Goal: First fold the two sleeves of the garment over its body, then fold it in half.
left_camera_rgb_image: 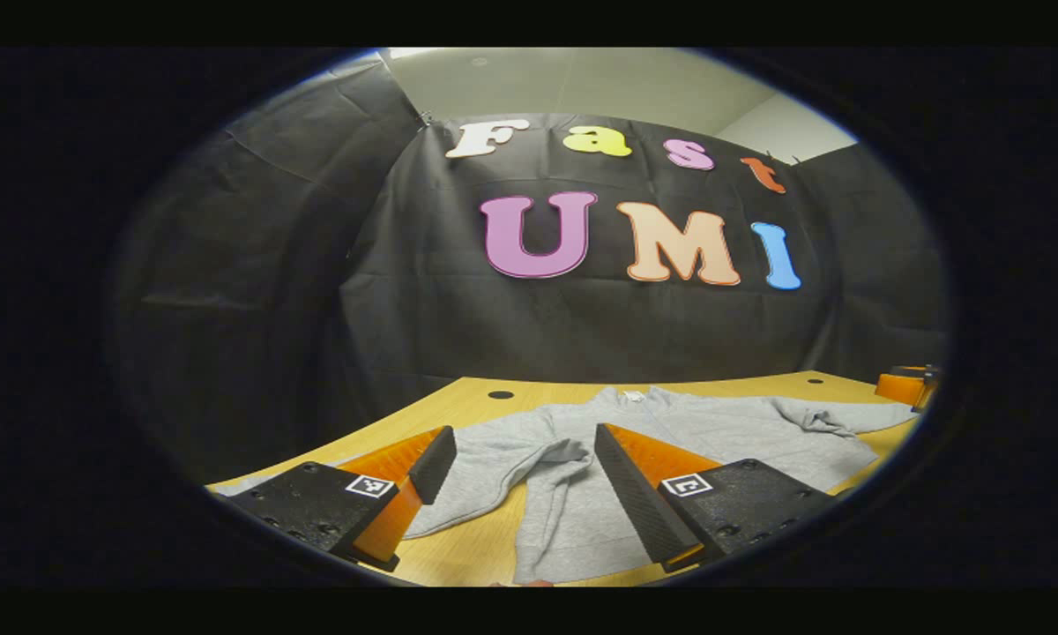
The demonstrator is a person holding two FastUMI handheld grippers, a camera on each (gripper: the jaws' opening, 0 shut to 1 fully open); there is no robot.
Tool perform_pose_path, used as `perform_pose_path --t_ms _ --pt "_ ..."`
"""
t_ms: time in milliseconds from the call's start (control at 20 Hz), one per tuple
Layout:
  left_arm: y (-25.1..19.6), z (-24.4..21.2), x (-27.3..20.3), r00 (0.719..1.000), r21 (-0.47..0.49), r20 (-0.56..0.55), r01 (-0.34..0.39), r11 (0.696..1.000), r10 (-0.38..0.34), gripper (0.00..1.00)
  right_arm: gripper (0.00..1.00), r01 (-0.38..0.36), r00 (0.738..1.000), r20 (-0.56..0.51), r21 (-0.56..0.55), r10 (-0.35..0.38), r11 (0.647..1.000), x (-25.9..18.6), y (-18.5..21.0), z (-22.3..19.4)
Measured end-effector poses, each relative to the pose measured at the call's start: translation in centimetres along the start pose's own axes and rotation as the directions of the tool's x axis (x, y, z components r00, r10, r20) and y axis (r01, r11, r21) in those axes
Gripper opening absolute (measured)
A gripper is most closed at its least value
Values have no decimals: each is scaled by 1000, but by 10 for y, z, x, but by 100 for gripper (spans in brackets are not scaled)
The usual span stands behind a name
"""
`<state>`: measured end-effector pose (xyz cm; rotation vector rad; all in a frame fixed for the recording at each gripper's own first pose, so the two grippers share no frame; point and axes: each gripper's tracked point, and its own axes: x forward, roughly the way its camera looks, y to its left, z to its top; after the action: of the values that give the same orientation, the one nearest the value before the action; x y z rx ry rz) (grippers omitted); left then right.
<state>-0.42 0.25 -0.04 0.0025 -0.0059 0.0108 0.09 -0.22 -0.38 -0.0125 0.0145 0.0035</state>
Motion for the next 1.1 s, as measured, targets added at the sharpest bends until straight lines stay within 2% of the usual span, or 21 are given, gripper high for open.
perform_pose_path --t_ms 600,850,1100 --pt "9 -3 0 1000 2 -9 -23 1000 23 93 99 59 998 -1 1 -59 998 -4 -27 7" --pt "10 -4 3 1000 -5 -11 -21 1000 21 93 99 172 984 -27 -67 -174 983 -20 -81 13" --pt "19 -4 5 999 15 -11 -47 999 47 94 99 324 940 -82 -92 -331 942 -52 -157 14"
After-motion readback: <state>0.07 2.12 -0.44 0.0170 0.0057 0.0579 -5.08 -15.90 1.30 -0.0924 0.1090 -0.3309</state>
